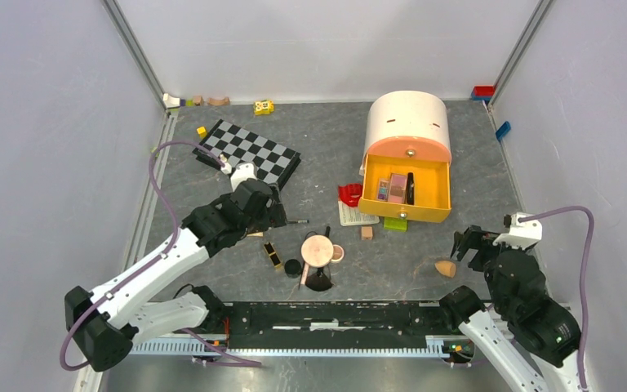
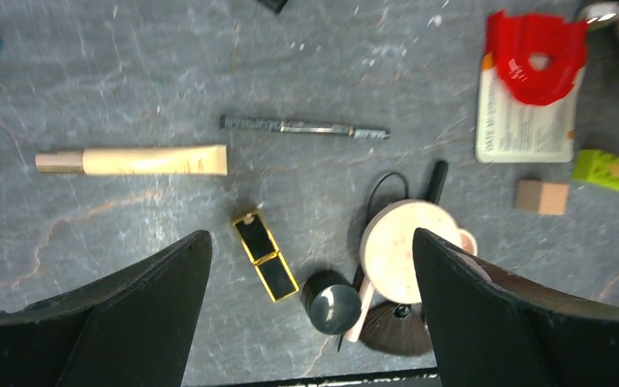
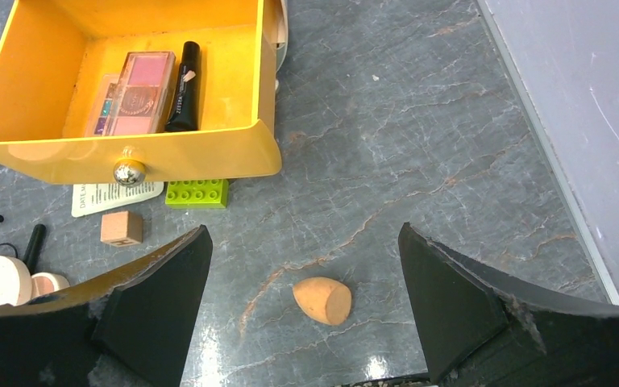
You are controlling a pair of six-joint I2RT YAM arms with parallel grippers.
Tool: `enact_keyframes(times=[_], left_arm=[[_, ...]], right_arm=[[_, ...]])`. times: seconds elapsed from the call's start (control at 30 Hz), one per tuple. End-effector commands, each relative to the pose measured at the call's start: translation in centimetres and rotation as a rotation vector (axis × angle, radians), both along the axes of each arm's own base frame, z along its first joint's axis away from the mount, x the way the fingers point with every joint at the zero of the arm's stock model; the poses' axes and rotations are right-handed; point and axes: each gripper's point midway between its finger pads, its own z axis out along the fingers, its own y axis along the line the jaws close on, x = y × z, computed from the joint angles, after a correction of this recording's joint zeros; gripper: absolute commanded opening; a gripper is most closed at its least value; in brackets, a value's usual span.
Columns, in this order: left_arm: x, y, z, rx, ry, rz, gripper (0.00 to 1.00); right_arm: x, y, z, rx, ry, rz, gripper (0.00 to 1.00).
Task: Organize the makeup
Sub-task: Pick up the lipstick at the center of the board.
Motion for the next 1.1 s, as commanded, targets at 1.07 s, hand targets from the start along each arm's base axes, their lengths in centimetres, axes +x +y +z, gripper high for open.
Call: enact_keyframes(times=[1.07], left_arm=[[-4.3, 0.5, -13.5, 0.011, 0.314, 0.217, 0.73]], right_arm=[[0.6, 0.9, -0.9, -0.005, 0.014, 0.033, 0.94]])
